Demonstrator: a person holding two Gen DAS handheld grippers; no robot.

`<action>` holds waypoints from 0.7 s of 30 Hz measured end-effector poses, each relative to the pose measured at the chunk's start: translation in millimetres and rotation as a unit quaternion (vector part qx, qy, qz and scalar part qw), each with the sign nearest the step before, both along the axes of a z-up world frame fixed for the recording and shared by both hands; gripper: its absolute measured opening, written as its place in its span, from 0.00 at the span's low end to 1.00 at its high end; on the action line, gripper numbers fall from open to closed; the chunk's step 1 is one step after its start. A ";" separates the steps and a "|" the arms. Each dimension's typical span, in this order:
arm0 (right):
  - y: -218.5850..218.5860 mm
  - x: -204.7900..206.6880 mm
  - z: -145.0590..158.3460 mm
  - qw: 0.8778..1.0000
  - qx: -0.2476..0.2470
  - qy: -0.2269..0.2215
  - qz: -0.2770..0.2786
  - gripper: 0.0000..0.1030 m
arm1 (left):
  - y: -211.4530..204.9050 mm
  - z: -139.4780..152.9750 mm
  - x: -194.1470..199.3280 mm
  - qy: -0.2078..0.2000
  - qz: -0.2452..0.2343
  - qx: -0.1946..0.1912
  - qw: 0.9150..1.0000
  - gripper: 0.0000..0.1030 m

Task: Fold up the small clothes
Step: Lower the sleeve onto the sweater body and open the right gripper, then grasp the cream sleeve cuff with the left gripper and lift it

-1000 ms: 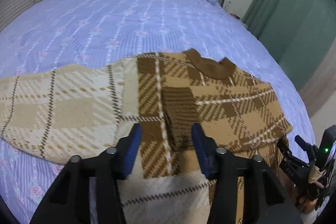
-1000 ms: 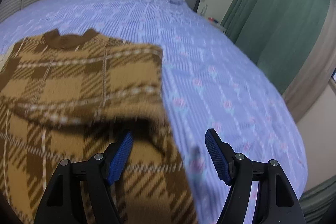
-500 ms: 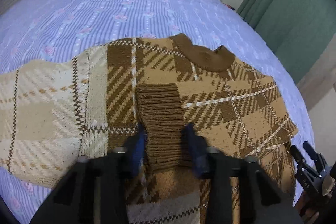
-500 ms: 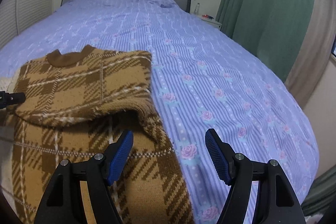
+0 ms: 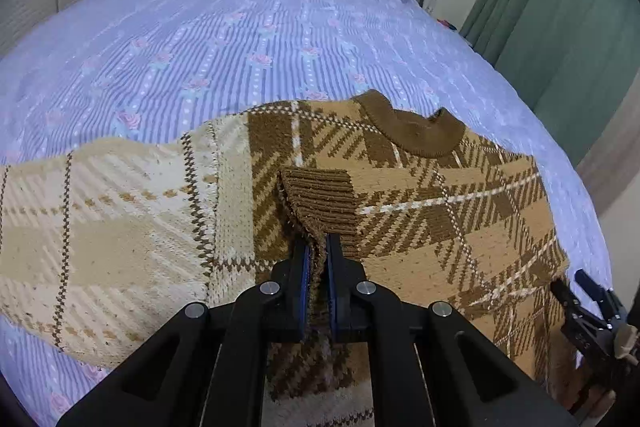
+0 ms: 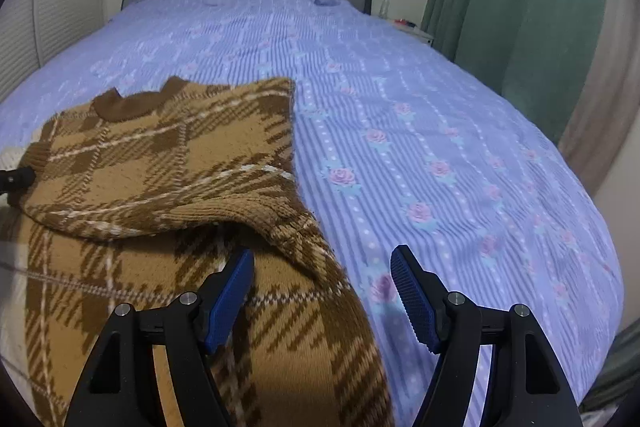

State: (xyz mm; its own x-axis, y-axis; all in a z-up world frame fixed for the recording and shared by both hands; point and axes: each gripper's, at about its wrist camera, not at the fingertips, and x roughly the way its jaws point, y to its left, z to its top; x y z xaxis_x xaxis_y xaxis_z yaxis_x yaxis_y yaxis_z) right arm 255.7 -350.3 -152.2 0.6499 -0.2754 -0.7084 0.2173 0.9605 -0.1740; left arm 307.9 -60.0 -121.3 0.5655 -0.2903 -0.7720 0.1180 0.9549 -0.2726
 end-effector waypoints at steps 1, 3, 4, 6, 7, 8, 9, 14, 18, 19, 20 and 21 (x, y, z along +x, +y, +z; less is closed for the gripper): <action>-2.7 5.8 -2.7 1.000 0.001 0.005 0.000 0.68 | 1.8 0.6 0.7 -0.001 0.005 0.002 1.000 0.09; -8.7 11.2 -3.9 1.000 0.002 0.007 -0.007 0.68 | 2.7 -0.4 2.1 0.000 0.007 0.005 1.000 0.09; -12.7 12.7 -3.8 1.000 0.013 0.006 -0.007 0.68 | 2.7 -1.9 2.3 0.001 0.007 0.007 1.000 0.10; -18.5 13.2 -5.3 0.999 0.031 0.006 -0.014 0.68 | 1.1 -4.8 2.6 0.002 0.007 0.016 1.000 0.10; -20.7 13.6 -7.8 0.999 0.038 0.010 -0.018 0.68 | 0.0 -5.4 2.5 0.001 0.007 0.021 1.000 0.10; -19.9 13.4 -9.1 0.999 0.037 0.012 -0.021 0.68 | -1.4 -5.7 2.5 0.001 0.006 0.023 1.000 0.10; -19.1 11.9 -9.9 0.999 0.034 0.012 -0.024 0.68 | -3.0 -6.3 3.4 0.002 0.005 0.026 1.000 0.10; -6.7 -8.7 4.0 0.999 0.039 0.016 -0.030 0.68 | 1.7 13.5 -6.1 -0.014 -0.005 0.039 0.999 0.46; 29.8 -33.5 39.7 0.999 0.035 -0.026 -0.002 0.68 | 32.5 51.1 -41.9 -0.082 -0.001 0.025 0.996 0.65; 38.9 -36.4 46.7 0.999 0.036 -0.033 0.007 0.68 | 42.3 58.8 -50.0 -0.087 -0.001 0.034 0.996 0.66; 51.9 -38.8 55.2 0.998 0.037 -0.043 0.019 0.68 | 49.2 64.0 -55.5 -0.090 -0.001 0.040 0.995 0.66; 64.7 -40.3 62.8 0.997 0.040 -0.053 0.033 0.69 | 63.2 70.6 -64.3 -0.094 -0.001 0.047 0.995 0.66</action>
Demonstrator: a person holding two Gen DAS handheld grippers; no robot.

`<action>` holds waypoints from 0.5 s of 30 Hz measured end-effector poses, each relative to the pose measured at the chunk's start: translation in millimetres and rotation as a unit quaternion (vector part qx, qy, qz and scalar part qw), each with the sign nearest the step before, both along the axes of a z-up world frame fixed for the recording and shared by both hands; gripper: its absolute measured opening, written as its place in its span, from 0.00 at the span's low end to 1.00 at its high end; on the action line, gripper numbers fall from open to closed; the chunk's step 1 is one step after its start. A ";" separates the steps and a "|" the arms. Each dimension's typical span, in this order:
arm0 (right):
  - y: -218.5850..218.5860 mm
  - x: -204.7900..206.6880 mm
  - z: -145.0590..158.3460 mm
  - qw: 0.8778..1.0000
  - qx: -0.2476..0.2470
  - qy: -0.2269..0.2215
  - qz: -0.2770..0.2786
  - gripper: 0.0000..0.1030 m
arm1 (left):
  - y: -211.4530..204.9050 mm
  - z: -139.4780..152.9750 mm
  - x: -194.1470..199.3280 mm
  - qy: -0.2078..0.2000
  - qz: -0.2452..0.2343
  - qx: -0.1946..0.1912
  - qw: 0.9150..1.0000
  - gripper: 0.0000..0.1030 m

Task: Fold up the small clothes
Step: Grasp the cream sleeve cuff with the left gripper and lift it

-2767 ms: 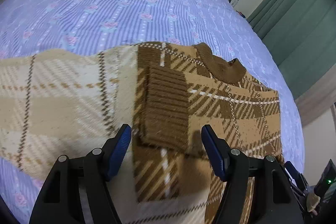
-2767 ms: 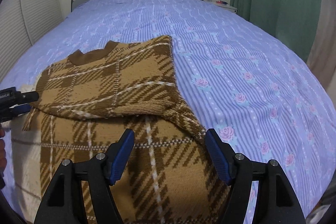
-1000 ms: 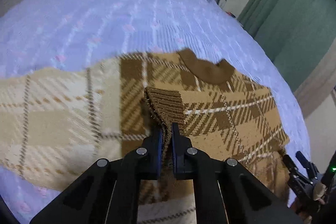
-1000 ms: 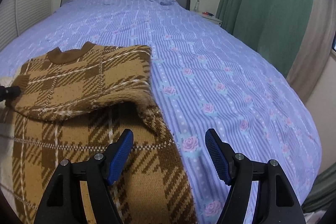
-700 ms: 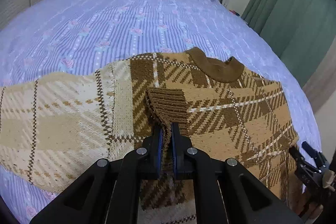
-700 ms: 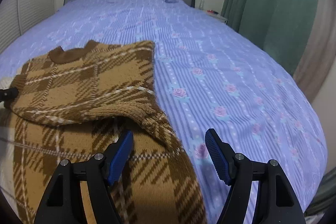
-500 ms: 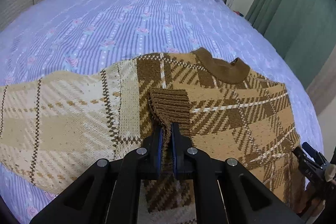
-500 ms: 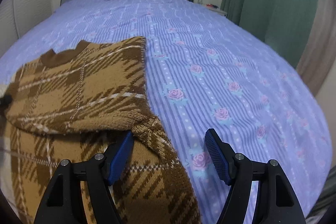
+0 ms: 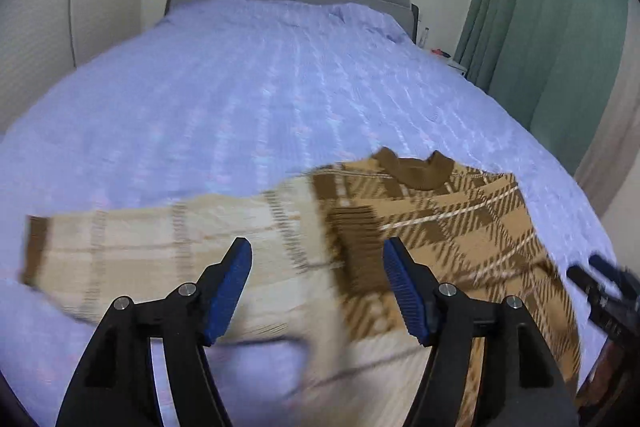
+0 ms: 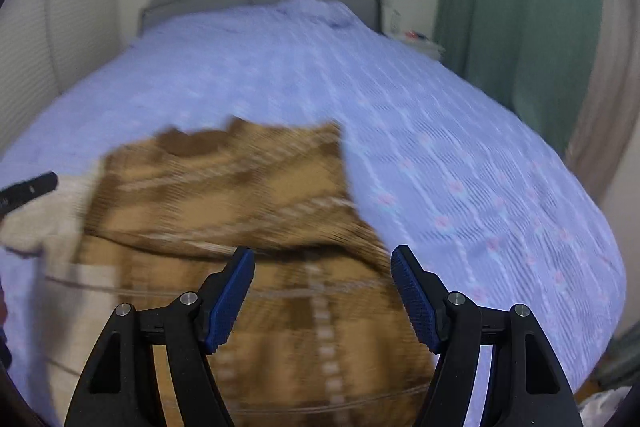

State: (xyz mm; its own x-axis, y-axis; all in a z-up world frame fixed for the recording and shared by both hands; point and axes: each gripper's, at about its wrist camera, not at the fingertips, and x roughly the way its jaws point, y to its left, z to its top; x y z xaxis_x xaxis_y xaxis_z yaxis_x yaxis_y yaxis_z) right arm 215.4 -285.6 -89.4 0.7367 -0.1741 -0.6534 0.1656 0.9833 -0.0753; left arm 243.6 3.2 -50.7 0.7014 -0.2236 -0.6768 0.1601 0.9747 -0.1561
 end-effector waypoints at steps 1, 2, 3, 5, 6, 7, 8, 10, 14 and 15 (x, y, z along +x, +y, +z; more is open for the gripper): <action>12.3 -0.3 6.3 1.000 0.007 -0.008 0.013 0.69 | 10.0 3.8 -4.9 -0.004 0.003 0.003 1.000 0.67; 22.9 0.8 10.9 1.000 0.014 -0.012 0.024 0.69 | 27.2 8.9 -14.0 -0.010 0.012 0.010 1.000 0.70; 37.1 1.3 15.4 0.999 0.019 -0.018 0.041 0.69 | 40.3 11.8 -20.5 -0.014 0.021 0.012 1.000 0.72; 62.2 5.0 21.0 0.998 0.020 -0.028 0.062 0.69 | 81.4 16.6 -37.1 -0.021 0.049 0.016 0.998 0.73; 76.2 7.0 22.1 0.997 0.017 -0.032 0.072 0.69 | 101.3 16.7 -43.3 -0.021 0.063 0.016 0.998 0.73; 90.9 9.3 22.2 0.996 0.014 -0.035 0.083 0.69 | 120.8 15.2 -48.0 -0.018 0.074 0.016 0.997 0.73; 104.2 12.7 21.7 0.995 0.011 -0.033 0.089 0.69 | 136.6 13.3 -53.5 -0.014 0.082 0.017 0.996 0.73; 128.9 16.9 19.0 0.994 0.013 -0.030 0.105 0.69 | 169.1 4.8 -60.1 -0.003 0.099 0.012 0.995 0.72; 176.7 26.9 12.5 0.990 0.016 -0.020 0.141 0.69 | 209.8 -17.3 -65.5 0.014 0.118 -0.017 0.993 0.72; 188.1 28.4 10.2 0.989 0.012 -0.018 0.148 0.69 | 215.7 -24.6 -64.7 0.019 0.121 -0.028 0.992 0.72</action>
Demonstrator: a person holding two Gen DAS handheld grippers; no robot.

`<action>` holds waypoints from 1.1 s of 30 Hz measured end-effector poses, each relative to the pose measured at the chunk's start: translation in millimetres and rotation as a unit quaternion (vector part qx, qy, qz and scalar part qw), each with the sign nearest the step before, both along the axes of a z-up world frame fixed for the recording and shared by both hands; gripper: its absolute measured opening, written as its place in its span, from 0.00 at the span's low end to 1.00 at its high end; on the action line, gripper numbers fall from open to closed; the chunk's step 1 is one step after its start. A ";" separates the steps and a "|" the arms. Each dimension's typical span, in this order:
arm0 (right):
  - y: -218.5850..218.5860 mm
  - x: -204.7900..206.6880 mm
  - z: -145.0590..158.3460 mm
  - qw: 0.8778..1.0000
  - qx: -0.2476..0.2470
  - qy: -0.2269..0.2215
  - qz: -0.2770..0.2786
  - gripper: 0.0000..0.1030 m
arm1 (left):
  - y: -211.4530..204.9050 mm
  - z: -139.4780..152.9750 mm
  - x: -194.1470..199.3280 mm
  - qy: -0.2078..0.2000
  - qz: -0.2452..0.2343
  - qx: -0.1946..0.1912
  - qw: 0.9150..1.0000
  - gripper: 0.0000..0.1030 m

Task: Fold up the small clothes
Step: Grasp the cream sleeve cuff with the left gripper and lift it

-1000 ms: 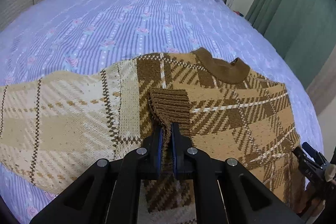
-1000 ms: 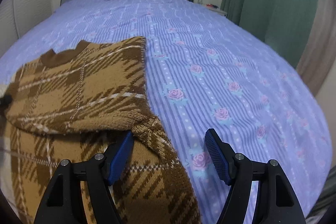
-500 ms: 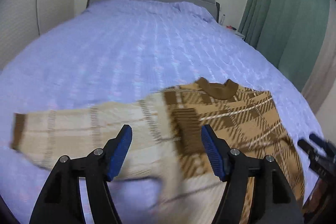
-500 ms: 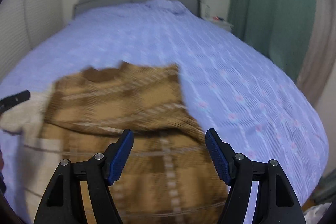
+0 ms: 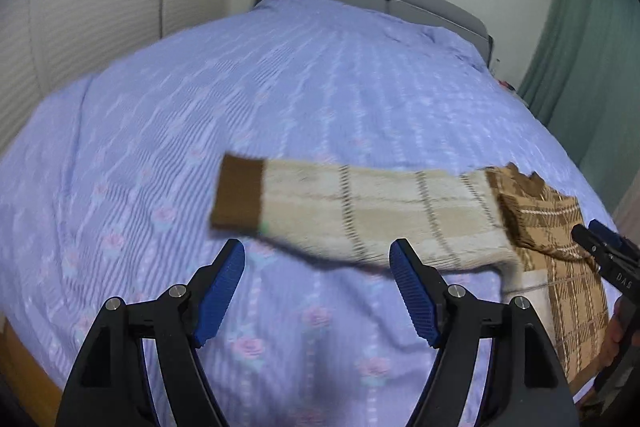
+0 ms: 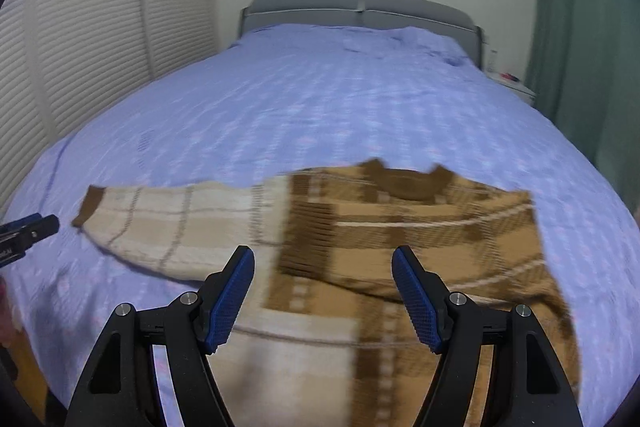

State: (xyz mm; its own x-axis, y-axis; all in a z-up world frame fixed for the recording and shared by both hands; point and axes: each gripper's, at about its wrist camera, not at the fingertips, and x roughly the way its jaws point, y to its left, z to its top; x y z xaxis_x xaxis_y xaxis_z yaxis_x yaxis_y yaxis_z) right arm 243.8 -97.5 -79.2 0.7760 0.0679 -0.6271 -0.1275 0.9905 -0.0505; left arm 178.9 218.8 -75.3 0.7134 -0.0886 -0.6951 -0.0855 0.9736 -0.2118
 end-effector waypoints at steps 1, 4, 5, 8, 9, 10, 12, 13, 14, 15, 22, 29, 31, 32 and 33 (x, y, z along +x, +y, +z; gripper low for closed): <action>13.5 2.8 -3.2 1.000 -0.006 0.002 0.009 0.69 | 6.6 -6.8 0.6 0.002 0.001 -0.014 1.000 0.72; 37.6 7.9 -13.8 1.000 -0.016 0.009 0.026 0.69 | 19.4 -24.1 5.8 0.005 0.002 -0.041 0.999 0.72; 44.5 9.5 -17.6 0.999 -0.019 0.011 0.031 0.69 | 22.8 -29.0 8.5 0.006 0.001 -0.050 0.999 0.72; 58.6 11.4 -26.7 0.998 -0.034 0.018 0.041 0.69 | 32.8 -40.9 19.8 0.007 0.007 -0.081 0.997 0.69; 61.7 12.5 -29.4 0.998 -0.035 0.020 0.043 0.69 | 35.7 -45.5 25.3 0.011 0.012 -0.090 0.996 0.69; 63.2 13.5 -31.3 0.998 -0.036 0.022 0.042 0.69 | 37.4 -49.1 30.7 0.014 0.013 -0.099 0.995 0.68; 64.3 16.2 -34.7 0.998 -0.037 0.026 0.038 0.69 | 43.1 -60.0 42.3 0.023 0.023 -0.122 0.992 0.65; 64.2 17.6 -36.8 0.998 -0.035 0.029 0.036 0.69 | 45.2 -63.9 46.7 0.029 0.028 -0.132 0.990 0.62; 63.9 18.9 -39.0 0.998 -0.033 0.032 0.033 0.69 | 47.8 -68.9 51.5 0.034 0.033 -0.147 0.988 0.61; 62.7 20.4 -41.3 0.998 -0.030 0.036 0.030 0.69 | 49.8 -73.1 55.3 0.035 0.039 -0.160 0.986 0.61; 53.6 27.6 -48.4 0.999 -0.030 0.045 0.008 0.69 | 43.5 -77.1 78.5 0.028 0.071 -0.151 0.986 0.50; 36.4 27.1 -44.4 0.998 -0.036 0.044 -0.014 0.69 | 23.2 -54.2 84.3 0.041 0.067 -0.087 0.993 0.16; 24.9 23.9 -38.8 0.998 -0.035 0.040 -0.023 0.69 | 11.7 -33.0 78.7 0.022 0.061 -0.061 0.996 0.15; 20.3 22.4 -36.4 0.998 -0.034 0.037 -0.026 0.69 | 3.8 -18.7 75.8 0.009 0.054 -0.049 0.997 0.14; 14.3 19.8 -33.0 0.998 -0.033 0.034 -0.029 0.69 | -2.9 -6.2 74.3 0.001 0.047 -0.044 0.998 0.14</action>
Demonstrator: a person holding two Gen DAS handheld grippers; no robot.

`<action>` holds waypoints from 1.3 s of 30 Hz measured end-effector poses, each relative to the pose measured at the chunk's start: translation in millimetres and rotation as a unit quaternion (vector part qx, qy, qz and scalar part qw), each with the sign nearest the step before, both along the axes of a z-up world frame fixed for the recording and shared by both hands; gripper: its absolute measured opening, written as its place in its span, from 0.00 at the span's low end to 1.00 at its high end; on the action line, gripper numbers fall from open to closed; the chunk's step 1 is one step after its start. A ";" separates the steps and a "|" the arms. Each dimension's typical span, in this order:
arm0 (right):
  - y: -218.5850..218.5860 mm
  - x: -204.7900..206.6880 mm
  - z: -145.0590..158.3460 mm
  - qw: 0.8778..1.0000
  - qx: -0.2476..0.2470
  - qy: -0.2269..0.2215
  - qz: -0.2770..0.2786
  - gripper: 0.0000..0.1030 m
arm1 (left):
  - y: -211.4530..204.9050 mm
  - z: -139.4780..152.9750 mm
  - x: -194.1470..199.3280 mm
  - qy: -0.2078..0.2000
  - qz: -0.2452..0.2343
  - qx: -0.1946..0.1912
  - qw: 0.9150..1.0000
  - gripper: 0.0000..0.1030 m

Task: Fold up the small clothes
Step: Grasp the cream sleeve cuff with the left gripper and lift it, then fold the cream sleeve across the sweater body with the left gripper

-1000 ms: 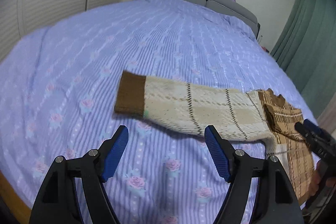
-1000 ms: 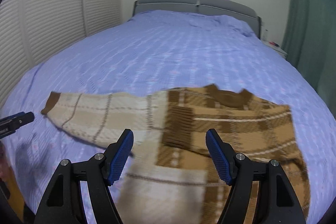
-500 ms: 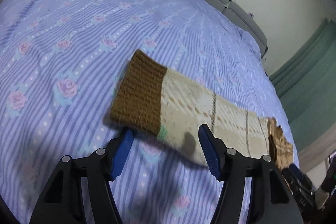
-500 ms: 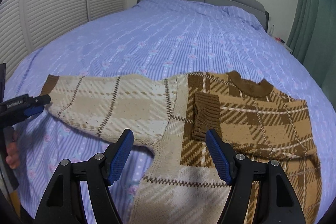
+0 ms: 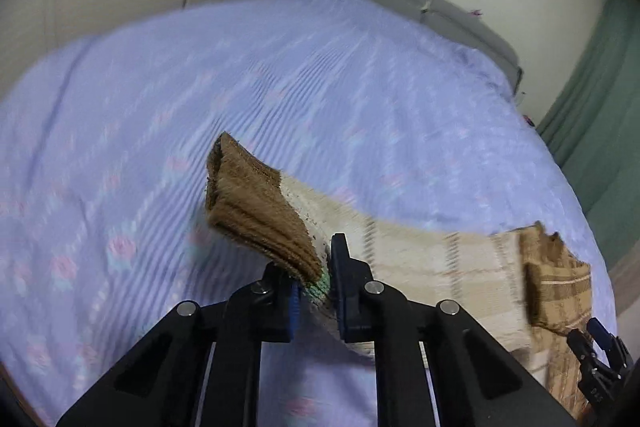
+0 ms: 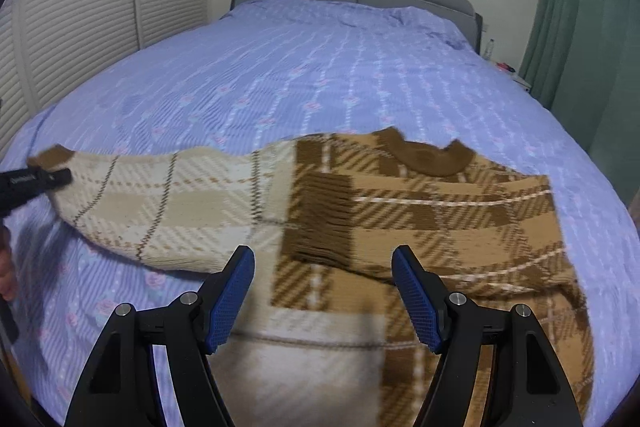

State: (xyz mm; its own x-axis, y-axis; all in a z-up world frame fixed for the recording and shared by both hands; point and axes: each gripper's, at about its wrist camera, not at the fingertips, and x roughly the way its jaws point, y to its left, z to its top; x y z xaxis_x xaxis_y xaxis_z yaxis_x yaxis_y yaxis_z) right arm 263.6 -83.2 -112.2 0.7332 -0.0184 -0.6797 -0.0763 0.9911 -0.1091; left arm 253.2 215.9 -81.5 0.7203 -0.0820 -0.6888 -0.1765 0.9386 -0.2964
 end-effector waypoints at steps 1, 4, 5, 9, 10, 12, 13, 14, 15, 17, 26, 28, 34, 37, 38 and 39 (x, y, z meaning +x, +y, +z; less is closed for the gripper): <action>-7.9 -4.0 4.8 1.000 0.000 -0.005 -0.005 0.69 | -6.9 13.9 -0.4 -0.010 -0.009 0.000 1.000 0.13; -27.2 -15.0 15.6 1.000 0.010 -0.016 -0.015 0.69 | -37.0 63.0 4.0 -0.049 -0.047 0.004 0.998 0.13; -35.7 -20.1 20.3 1.000 0.014 -0.020 -0.020 0.69 | -47.1 75.4 4.6 -0.059 -0.059 0.003 0.996 0.13; -67.4 -34.6 35.8 0.998 0.023 -0.037 -0.039 0.69 | -110.0 132.5 14.1 -0.096 -0.127 0.014 0.987 0.12; -73.7 -37.1 37.8 0.998 0.024 -0.040 -0.044 0.69 | -130.4 144.9 15.9 -0.103 -0.142 0.020 0.984 0.12; -93.1 -42.4 44.5 0.997 0.029 -0.048 -0.059 0.69 | -165.5 161.8 21.2 -0.106 -0.166 0.027 0.980 0.12; -103.9 -44.4 47.6 0.996 0.033 -0.052 -0.067 0.69 | -185.9 168.7 26.1 -0.106 -0.179 0.029 0.978 0.12; -115.6 -45.9 50.4 0.995 0.034 -0.055 -0.077 0.69 | -202.6 171.9 30.3 -0.100 -0.189 0.034 0.976 0.12; -124.2 -46.9 52.4 0.994 0.033 -0.056 -0.083 0.69 | -221.0 173.5 35.3 -0.089 -0.200 0.038 0.975 0.12; -145.7 -49.1 56.2 0.993 0.030 -0.061 -0.098 0.69 | -261.8 171.1 44.6 -0.067 -0.226 0.043 0.971 0.12; -226.2 -60.3 49.6 0.987 -0.002 -0.063 -0.147 0.69 | -404.9 84.3 66.1 0.025 -0.276 0.036 0.960 0.12; -240.6 -61.2 41.3 0.986 -0.009 -0.054 -0.157 0.69 | -427.5 61.3 66.2 0.037 -0.288 0.033 0.956 0.12; -273.4 -60.2 19.8 0.983 0.000 -0.027 -0.179 0.69 | -469.4 18.2 57.5 0.062 -0.310 0.075 0.946 0.12; -280.1 -61.6 14.5 0.983 0.004 -0.020 -0.185 0.69 | -471.9 3.6 60.7 0.091 -0.311 0.073 0.943 0.19; -281.8 -61.7 13.5 0.982 0.003 -0.019 -0.186 0.69 | -471.9 3.4 61.0 0.096 -0.318 0.072 0.941 0.30; -282.9 -61.8 13.1 0.982 0.004 -0.019 -0.187 0.69 | -470.9 3.2 58.3 0.096 -0.326 0.074 0.937 0.37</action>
